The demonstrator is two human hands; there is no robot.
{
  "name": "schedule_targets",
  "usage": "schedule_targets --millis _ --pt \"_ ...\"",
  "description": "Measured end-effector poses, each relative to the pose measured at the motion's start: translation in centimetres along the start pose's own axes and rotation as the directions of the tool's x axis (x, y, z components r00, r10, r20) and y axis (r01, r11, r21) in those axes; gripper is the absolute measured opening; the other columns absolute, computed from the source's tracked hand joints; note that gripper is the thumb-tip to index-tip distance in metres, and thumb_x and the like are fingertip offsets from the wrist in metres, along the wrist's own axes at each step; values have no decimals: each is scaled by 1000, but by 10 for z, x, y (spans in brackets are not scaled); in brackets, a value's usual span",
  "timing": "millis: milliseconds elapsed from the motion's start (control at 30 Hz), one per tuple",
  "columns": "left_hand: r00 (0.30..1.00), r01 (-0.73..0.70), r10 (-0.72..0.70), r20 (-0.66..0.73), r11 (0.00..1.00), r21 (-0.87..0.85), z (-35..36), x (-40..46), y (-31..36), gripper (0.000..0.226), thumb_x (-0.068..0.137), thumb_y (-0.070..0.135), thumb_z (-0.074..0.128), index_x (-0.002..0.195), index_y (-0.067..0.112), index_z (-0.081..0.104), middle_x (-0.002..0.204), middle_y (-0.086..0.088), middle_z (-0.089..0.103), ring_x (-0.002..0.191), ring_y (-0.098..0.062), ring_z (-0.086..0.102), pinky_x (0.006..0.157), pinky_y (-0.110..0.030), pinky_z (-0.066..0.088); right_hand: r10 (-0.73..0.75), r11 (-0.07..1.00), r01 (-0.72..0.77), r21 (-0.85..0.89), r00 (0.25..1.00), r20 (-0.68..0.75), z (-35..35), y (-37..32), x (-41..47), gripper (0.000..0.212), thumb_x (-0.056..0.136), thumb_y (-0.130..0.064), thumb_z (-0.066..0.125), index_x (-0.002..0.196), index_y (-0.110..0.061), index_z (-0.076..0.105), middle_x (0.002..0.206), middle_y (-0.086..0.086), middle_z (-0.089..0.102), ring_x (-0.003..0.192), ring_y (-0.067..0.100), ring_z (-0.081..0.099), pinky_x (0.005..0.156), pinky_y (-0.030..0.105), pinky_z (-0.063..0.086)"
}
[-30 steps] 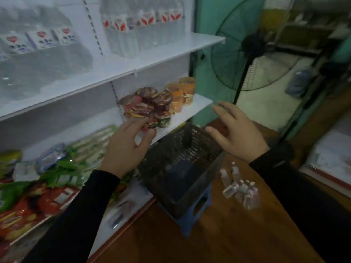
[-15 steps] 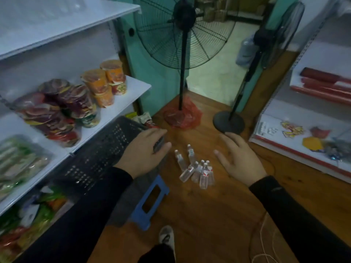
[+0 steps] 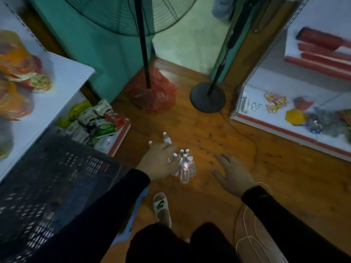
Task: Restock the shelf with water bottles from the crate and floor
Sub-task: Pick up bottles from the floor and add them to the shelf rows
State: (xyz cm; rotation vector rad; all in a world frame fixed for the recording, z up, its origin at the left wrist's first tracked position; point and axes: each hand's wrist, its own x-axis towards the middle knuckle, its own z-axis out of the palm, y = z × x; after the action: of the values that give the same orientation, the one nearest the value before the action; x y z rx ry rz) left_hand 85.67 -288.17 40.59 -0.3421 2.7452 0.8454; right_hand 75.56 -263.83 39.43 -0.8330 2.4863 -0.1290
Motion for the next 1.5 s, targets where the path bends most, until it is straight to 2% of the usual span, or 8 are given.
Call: schedule_targets --millis 233,533,867,1000,1133,1267,1400,1500 --pt "969 138 -136 207 990 2 71 121 -45 47 95 50 42 125 15 57 122 -10 59 111 -28 56 85 -35 43 51 996 -66 59 971 234 64 65 127 67 101 -53 37 155 -15 27 157 14 31 140 31 35 110 39 33" --pt "866 446 -401 299 889 -100 303 236 -143 40 100 35 45 135 16 51 135 -10 55 119 -26 52 86 -29 38 99 989 -141 48 862 497 252 165 291 61 100 -46 46 151 -14 32 149 19 41 133 35 44 108 47 37" --pt "848 516 -462 260 834 -198 528 315 -278 35 94 30 54 128 19 53 108 -2 64 97 -23 61 75 -32 44 158 865 -330 378 894 420 494 186 426 65 89 -60 59 138 -20 44 126 -6 59 105 14 59 79 23 43" --pt "842 520 -436 318 813 -262 560 322 -294 37 94 30 55 130 24 51 122 0 60 109 -19 57 83 -30 42 259 787 -362 499 929 265 551 174 451 87 65 -73 71 132 -24 44 125 -2 61 108 17 62 89 38 55" --pt "856 505 -387 344 770 -390 573 327 -286 44 91 29 59 133 27 49 137 3 51 128 -18 45 104 -37 41 334 755 -426 498 904 267 557 174 463 78 66 -57 78 126 -16 49 115 2 65 99 21 64 84 41 57" --pt "843 522 -358 401 723 -453 552 328 -272 38 93 32 59 130 22 52 113 9 59 97 -4 52 81 -20 43 154 775 -350 526 912 380 533 189 456 74 61 -72 76 118 -28 56 104 -10 69 91 9 67 75 38 60" --pt "859 503 -322 397 675 -541 507 318 -257 51 84 41 68 129 29 46 124 9 58 104 -10 61 87 -37 56 -6 739 -233 632 936 353 457 182 436 65 66 -57 84 120 -35 55 111 -15 67 98 5 66 82 36 58" --pt "880 466 -281 382 660 -589 440 312 -235 64 80 40 74 133 38 37 124 18 54 106 -1 56 86 -24 51 -126 730 -127 671 941 315 367 163 424 59 72 -45 84 123 -34 56 112 -19 66 97 -2 64 84 27 56"
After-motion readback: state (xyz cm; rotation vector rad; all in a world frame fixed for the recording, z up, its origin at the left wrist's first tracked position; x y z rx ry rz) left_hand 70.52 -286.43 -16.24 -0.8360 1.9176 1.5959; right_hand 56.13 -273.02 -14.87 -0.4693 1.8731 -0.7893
